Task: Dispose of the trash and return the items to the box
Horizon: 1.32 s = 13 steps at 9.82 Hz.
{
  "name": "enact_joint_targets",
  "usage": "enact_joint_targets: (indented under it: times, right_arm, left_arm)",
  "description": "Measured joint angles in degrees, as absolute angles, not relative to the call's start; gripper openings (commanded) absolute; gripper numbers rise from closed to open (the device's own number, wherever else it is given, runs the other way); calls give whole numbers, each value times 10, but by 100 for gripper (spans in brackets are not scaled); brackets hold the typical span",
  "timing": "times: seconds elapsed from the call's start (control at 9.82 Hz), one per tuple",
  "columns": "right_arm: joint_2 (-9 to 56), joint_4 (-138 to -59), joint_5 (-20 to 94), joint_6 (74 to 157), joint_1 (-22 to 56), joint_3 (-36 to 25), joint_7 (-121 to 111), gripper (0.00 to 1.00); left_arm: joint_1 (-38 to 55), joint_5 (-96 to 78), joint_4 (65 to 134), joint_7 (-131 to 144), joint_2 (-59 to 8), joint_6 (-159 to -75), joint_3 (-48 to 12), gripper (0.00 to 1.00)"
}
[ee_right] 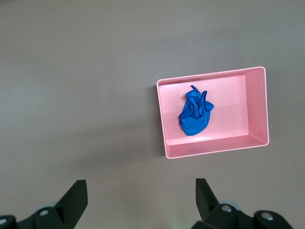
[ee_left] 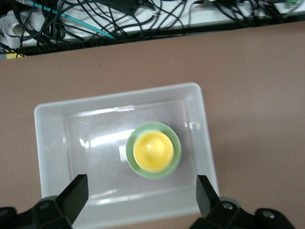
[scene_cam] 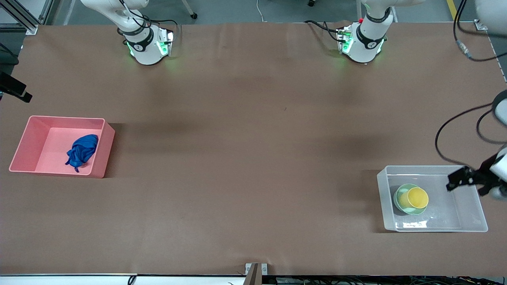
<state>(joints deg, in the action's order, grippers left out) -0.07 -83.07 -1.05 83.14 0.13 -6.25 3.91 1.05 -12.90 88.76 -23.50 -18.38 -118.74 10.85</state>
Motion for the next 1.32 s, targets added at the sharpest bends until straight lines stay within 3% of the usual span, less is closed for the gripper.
enact_joint_targets:
  times: [0.51,1.32]
  right_arm:
    - [-1,-831,-10,831,1,-63,39,100]
    - [-1,-831,-10,843,-1,-65,28,100]
  left_arm:
    - [16,-36,905,-147,-8,-992,61,100]
    - [18,-16,856,-59,11,-869,50,100]
